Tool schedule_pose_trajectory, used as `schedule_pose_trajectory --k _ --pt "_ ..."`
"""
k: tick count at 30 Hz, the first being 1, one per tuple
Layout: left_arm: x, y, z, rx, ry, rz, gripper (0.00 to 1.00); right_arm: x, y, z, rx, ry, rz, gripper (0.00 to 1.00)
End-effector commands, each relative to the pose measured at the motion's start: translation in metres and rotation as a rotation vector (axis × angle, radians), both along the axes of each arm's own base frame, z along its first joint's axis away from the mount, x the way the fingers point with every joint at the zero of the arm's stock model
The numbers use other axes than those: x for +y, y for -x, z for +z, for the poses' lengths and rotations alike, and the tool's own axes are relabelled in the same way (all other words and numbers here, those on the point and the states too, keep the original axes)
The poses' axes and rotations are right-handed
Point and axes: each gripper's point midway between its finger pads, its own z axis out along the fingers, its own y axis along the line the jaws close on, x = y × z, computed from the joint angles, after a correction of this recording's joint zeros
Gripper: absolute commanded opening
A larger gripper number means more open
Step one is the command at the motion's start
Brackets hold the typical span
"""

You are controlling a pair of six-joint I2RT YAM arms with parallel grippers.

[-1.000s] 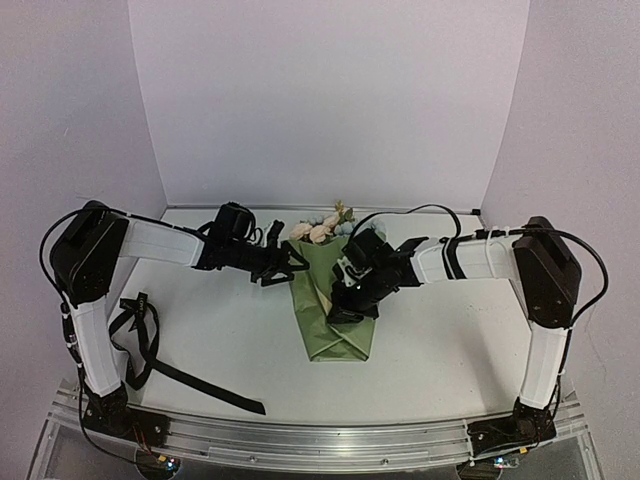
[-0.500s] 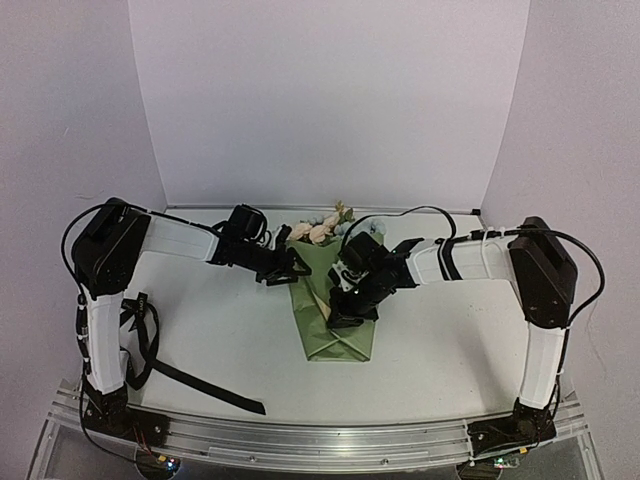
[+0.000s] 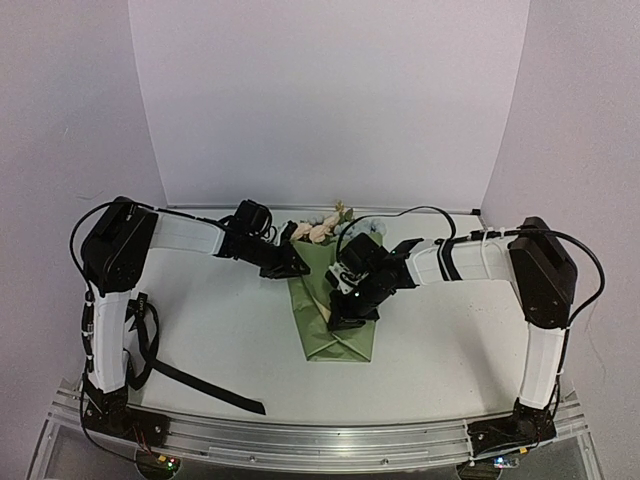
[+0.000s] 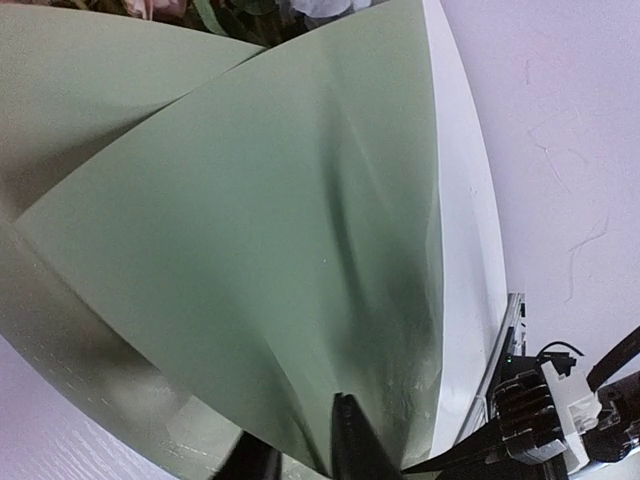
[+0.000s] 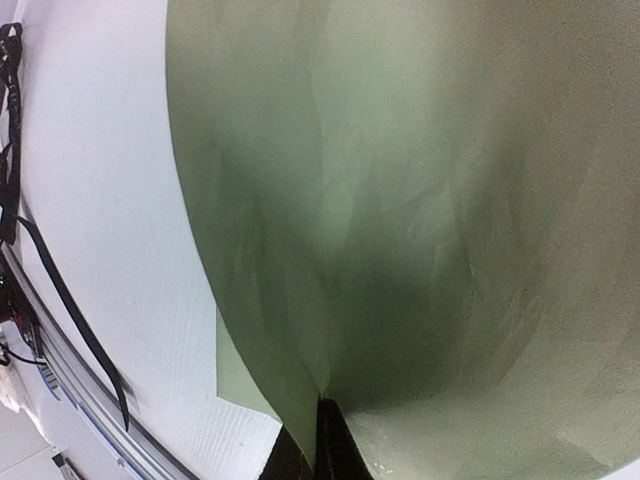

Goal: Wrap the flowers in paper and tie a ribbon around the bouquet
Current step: Pass from the right arm to the left, then press the fold line on the folded wrapping paper.

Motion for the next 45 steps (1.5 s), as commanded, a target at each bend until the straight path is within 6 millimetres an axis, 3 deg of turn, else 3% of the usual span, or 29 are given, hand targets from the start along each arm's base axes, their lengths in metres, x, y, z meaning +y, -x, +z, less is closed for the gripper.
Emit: schedule_pose_trajectory --k 1,3,6,13,20,26,35,45 --pt "-0.001 -0.008 0.012 -0.039 0.005 -0.021 0.07 0.007 0.0 0.015 -0.028 -0.021 0.03 0.18" --pt "0.003 -0.01 0.012 -0.046 0.003 -0.018 0.01 0.005 0.001 0.018 -0.034 -0.021 0.024 0.29" --pt "0.007 -0.013 0.013 -0.053 0.002 -0.017 0.0 0.002 0.002 0.025 -0.04 -0.028 0.012 0.44" --pt "0.015 -0.012 -0.002 -0.023 0.0 -0.018 0.0 -0.01 -0.007 0.033 -0.032 -0.044 -0.074 0.55" --pt "0.028 -0.011 -0.014 0.004 -0.001 0.001 0.0 -0.022 -0.027 0.024 -0.009 -0.083 -0.197 0.55" --pt "0.031 -0.012 -0.027 0.03 -0.02 0.015 0.0 -0.025 -0.033 -0.005 0.037 -0.088 -0.265 0.48" --pt "0.046 -0.008 -0.053 0.054 -0.098 0.072 0.0 -0.036 -0.021 -0.033 0.075 -0.079 -0.34 0.4" --pt "0.055 0.005 -0.067 0.094 -0.106 0.105 0.0 -0.033 0.015 -0.031 0.074 -0.082 -0.324 0.41"
